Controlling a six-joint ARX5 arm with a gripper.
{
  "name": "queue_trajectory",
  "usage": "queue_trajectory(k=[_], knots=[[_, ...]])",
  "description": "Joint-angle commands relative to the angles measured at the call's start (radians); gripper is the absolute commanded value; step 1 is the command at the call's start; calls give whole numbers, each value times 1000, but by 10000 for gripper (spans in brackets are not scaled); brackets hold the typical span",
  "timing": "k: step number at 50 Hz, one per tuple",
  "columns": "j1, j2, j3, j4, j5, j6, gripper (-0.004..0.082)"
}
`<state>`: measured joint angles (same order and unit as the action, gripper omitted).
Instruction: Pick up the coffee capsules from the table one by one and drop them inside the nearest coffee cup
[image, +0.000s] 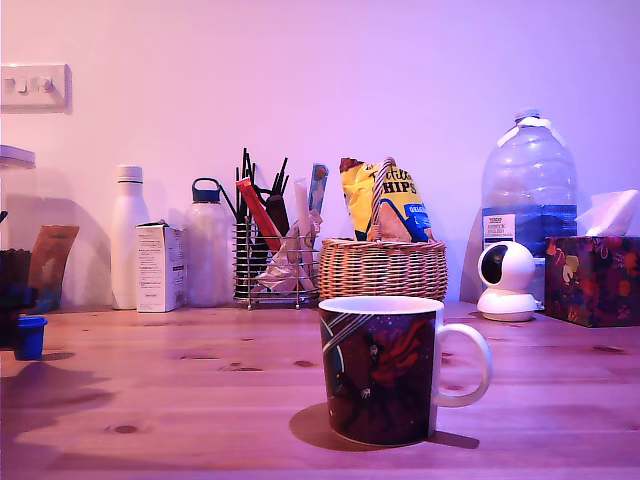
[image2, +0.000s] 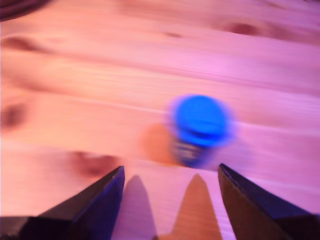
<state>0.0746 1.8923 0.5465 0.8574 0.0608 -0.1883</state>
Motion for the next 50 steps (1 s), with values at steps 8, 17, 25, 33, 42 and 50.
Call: queue_trajectory(k=[8,17,25,33,42,50], knots=[[-8,-15,-15,3,27,4,536],[-10,-15,-15,11,37,39,536],[-12,-14,-14,31,48,50,536],[-12,-3,1,29,64,61,536],[-12,43,50,11,70,100,536],[-14,66,84,1,69,139,536]])
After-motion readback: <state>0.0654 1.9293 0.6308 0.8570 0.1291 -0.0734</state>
